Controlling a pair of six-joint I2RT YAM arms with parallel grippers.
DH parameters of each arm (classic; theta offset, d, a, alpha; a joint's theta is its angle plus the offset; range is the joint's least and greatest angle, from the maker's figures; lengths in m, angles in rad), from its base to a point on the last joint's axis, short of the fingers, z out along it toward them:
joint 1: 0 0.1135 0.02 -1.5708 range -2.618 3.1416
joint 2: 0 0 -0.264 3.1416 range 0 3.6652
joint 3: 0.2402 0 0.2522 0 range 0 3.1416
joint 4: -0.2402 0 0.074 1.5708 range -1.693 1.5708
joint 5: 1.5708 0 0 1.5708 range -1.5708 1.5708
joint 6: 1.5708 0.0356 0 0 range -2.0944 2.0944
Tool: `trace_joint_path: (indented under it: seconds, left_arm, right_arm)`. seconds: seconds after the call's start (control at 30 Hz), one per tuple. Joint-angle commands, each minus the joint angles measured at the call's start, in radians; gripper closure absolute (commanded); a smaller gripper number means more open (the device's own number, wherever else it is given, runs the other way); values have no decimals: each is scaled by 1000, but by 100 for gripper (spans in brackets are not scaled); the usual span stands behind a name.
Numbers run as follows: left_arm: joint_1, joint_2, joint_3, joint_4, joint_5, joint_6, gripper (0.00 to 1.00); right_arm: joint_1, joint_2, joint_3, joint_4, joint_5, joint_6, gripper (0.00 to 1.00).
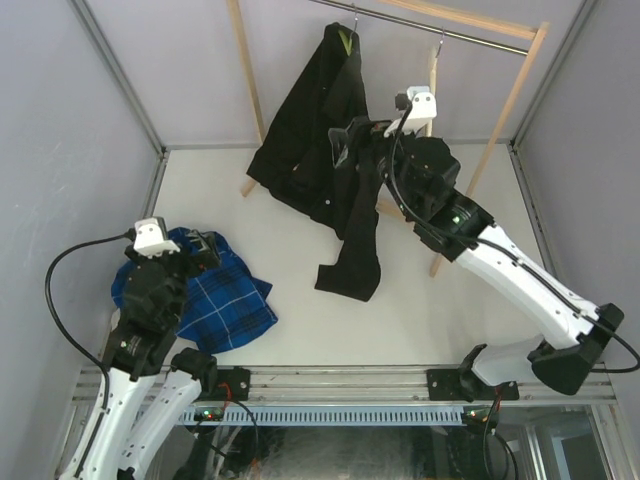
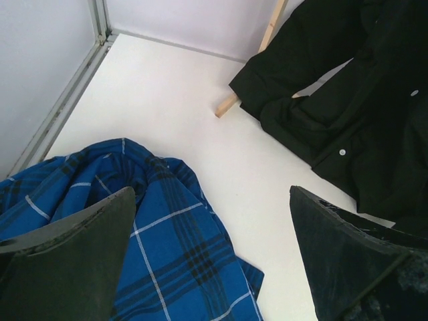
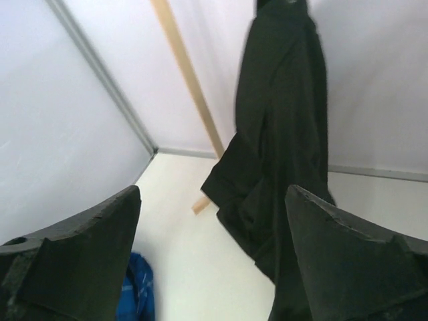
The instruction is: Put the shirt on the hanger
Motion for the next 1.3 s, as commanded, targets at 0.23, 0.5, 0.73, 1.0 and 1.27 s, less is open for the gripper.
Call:
trace_joint_path:
  seconds: [0.23,0.5,0.73,1.0,1.27]
  left_arm:
    - [12,183,60,-114,59,-139,0]
    - [10,202,105,-308,96,-333,0]
    - [10,88,96,-313,134,-227,0]
    - [10,-165,88,-318,67,-130,0]
    - [10,-279,36,-287,43,-129,0]
  right_arm:
    - [144,-226,-132,-269,-182,-92,0]
    - [163,-480,-370,-352,-418,-56,0]
    - [198,-700,-602,-417,-179,48,0]
    - [198,-919,-762,-421,45,84,0]
    - [197,-1143,-827,-453,242,48,0]
